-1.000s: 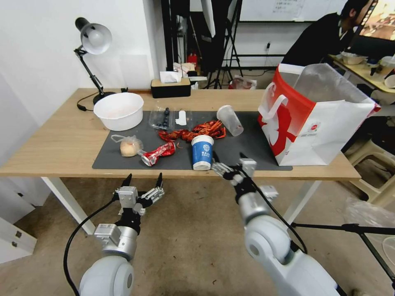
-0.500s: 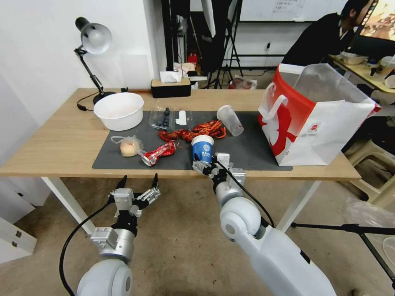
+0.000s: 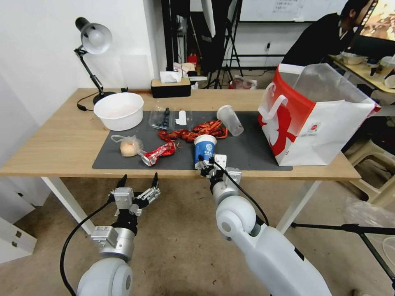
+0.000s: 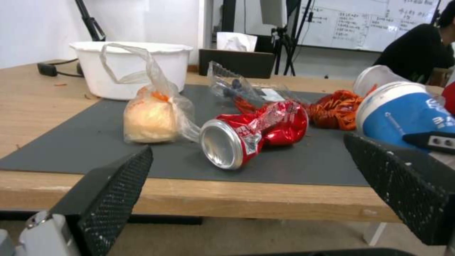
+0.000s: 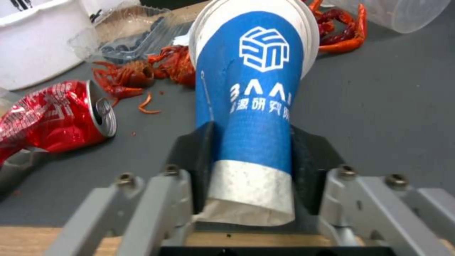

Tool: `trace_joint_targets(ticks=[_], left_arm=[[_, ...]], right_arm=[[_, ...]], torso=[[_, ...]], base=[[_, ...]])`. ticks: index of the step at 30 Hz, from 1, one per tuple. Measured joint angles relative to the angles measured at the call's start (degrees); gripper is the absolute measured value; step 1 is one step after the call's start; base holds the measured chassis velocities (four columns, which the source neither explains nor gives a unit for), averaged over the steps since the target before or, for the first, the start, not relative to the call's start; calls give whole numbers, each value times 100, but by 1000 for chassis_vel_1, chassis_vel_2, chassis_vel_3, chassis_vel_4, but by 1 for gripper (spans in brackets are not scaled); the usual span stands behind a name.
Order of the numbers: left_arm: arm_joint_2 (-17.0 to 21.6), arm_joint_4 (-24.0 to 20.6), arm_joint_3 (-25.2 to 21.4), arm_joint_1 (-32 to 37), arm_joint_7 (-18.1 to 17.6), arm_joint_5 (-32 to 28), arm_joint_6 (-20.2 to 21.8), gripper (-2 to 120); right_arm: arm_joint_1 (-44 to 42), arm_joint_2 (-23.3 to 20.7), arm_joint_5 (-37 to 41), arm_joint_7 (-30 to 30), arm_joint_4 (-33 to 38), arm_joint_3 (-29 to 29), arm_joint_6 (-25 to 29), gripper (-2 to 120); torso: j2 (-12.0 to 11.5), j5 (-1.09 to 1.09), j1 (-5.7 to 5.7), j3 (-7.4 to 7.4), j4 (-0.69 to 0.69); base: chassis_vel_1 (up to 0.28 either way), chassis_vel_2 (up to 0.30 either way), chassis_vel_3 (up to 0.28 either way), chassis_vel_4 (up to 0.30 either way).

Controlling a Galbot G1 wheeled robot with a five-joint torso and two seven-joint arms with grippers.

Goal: Pick up the trash from the table and place it into the takeout bag.

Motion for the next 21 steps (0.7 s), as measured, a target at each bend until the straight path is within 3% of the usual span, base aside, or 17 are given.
trace_joint_targets(ticks=[3,13,21], left_arm=[[5,3,-1,0,-2,0,0,100],[4,7,-1,16,-5,-2,-6,100],[-13,9,24,40,-5,40,-26,100]], right_arm=[[-45,-18,19,-24,69,48,32,25],[-247,-274,22,-1141,678,673,1017,4],[-235,-558,144,-1684,1157,1610,1238,4]], torso=[[0,0,0,0,0],[0,0,0,0,-1],[0,1,0,0,0]], base=[[0,0,0,0],[0,0,0,0],[0,0,0,0]])
